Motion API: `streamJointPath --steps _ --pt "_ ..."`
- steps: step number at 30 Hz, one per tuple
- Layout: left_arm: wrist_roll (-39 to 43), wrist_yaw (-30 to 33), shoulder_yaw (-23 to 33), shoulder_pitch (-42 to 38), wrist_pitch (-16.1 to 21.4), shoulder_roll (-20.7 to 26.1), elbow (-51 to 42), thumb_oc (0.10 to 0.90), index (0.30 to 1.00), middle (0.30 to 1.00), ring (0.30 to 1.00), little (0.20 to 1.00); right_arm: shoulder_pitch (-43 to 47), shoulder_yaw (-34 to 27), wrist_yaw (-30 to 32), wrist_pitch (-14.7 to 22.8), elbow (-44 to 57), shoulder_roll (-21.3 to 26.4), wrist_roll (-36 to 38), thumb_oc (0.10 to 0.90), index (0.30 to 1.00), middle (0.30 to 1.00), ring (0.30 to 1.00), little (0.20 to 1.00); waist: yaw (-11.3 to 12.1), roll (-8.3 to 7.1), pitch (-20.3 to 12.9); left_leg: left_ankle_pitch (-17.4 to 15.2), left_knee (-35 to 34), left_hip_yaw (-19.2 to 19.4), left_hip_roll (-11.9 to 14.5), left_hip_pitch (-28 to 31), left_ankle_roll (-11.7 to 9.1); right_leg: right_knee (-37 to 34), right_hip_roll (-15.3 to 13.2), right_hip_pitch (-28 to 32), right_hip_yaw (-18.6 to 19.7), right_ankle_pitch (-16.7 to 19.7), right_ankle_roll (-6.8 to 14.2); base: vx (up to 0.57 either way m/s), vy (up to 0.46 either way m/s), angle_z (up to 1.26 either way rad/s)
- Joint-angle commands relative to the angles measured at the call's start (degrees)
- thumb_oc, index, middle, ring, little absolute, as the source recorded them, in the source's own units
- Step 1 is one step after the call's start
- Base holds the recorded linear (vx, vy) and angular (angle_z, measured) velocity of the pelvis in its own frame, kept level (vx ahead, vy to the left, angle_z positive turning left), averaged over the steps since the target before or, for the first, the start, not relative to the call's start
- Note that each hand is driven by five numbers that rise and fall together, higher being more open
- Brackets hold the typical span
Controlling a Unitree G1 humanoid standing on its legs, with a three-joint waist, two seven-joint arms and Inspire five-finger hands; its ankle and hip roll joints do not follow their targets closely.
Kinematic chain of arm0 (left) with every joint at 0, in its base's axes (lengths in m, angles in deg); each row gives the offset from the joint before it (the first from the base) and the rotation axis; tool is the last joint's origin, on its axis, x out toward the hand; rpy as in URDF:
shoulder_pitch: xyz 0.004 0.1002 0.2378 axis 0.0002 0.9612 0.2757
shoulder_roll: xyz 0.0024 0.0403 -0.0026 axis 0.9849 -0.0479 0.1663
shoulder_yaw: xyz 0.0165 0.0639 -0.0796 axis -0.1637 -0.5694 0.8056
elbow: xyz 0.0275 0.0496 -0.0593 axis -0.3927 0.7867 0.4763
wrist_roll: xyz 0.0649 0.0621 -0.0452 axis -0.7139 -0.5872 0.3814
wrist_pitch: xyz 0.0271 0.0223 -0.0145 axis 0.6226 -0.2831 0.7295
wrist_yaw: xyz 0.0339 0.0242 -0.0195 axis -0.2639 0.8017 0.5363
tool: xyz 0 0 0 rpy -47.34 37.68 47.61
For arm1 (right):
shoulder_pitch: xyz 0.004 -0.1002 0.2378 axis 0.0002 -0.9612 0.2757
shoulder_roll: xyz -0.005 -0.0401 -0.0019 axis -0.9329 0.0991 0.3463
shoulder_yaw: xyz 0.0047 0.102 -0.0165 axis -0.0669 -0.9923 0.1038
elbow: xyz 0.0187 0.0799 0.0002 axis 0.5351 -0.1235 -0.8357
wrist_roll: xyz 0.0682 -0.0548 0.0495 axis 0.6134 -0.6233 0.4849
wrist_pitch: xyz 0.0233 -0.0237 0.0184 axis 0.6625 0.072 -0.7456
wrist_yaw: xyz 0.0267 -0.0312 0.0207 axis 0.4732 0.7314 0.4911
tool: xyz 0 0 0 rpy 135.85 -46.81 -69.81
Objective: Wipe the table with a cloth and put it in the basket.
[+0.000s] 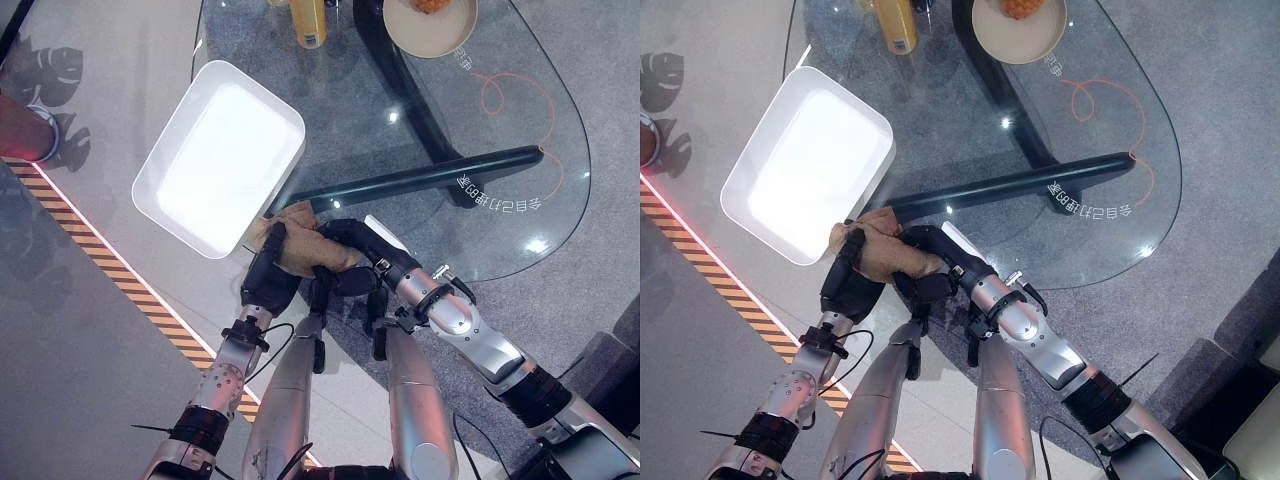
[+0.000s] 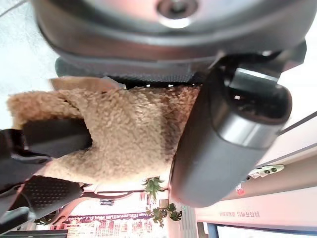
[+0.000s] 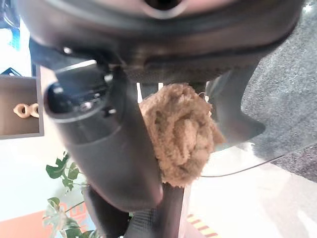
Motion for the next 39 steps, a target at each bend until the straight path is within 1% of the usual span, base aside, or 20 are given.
streamJointPath --steps 1,11,17,20,25,32,39 --pt "0.3 -7.1 -1.7 0.7 -1.8 -2.7 -10.7 0.100 0.300 0.300 0.300 0.200 1.0 -4.9 4.7 4.1 7.3 -0.6 -1.8 0.800 0.900 0.900 0.900 0.900 0.4 -0.88 -1.6 -7.8 10.3 2.2 -0.1 -2.1 0.8 -12.2 1.8 3.8 1.0 6.6 2.9 0.00 0.000 0.00" --pt "-0.1 -7.9 -0.2 2.5 -1.6 -2.8 -11.2 0.100 0.300 0.300 0.300 0.200 -2.9 -12.0 10.7 7.1 10.7 0.0 -3.6 0.800 0.900 0.900 0.900 0.900 -0.4 -1.23 -1.6 -8.1 9.9 2.7 0.4 -1.5 1.1 -12.4 2.0 4.1 1.4 6.6 3.2 0.00 0.000 0.00" --pt "-0.2 -8.6 1.4 3.5 -2.4 -2.7 -11.2 0.100 0.300 0.300 0.300 0.200 -5.0 -16.2 13.3 8.5 10.9 0.5 -3.7 0.800 0.900 0.900 0.900 0.900 -0.6 -1.39 -1.6 -8.3 9.7 3.0 0.6 -1.1 1.2 -12.3 2.2 4.1 1.6 6.6 3.4 0.00 0.000 -0.01" --pt "-0.7 -8.9 2.1 3.9 -2.9 -2.9 -11.3 0.100 0.300 0.300 0.300 0.200 -6.0 -18.2 15.7 9.2 10.5 0.4 -3.8 0.800 0.900 0.900 0.900 0.900 -0.6 -1.51 -1.6 -8.5 9.7 3.1 0.8 -1.0 1.3 -12.4 2.1 4.2 1.6 6.6 3.6 0.00 0.000 0.00" --pt "-0.8 -8.9 2.8 4.2 -3.2 -2.8 -11.3 0.100 0.300 0.300 0.300 0.200 -7.6 -20.9 16.8 10.8 10.4 0.1 -2.7 0.800 0.900 0.900 0.900 0.900 -0.8 -1.73 -1.6 -8.6 9.4 3.3 0.9 -0.8 1.3 -12.5 2.3 4.2 1.8 6.6 3.8 0.00 0.000 0.00" --pt "-0.8 -8.6 3.5 4.1 -3.4 -2.8 -11.6 0.100 0.300 0.300 0.300 0.200 -8.1 -22.3 17.3 11.5 10.4 0.0 -2.2 0.800 0.900 0.900 0.900 0.900 -0.9 -1.78 -1.6 -8.7 9.1 3.4 1.0 -0.8 1.4 -12.8 2.3 4.2 1.8 6.7 3.9 0.00 0.000 -0.01" --pt "-0.8 -8.4 3.7 3.5 -3.6 -2.9 -11.3 0.100 0.300 0.300 0.300 0.200 -7.4 -22.1 16.8 10.9 10.2 -0.5 -1.7 0.800 0.900 0.900 0.900 0.900 -0.8 -1.85 -1.6 -8.6 8.7 3.5 1.0 -0.6 1.4 -13.1 2.2 4.4 1.6 6.8 4.0 0.00 0.000 0.00"
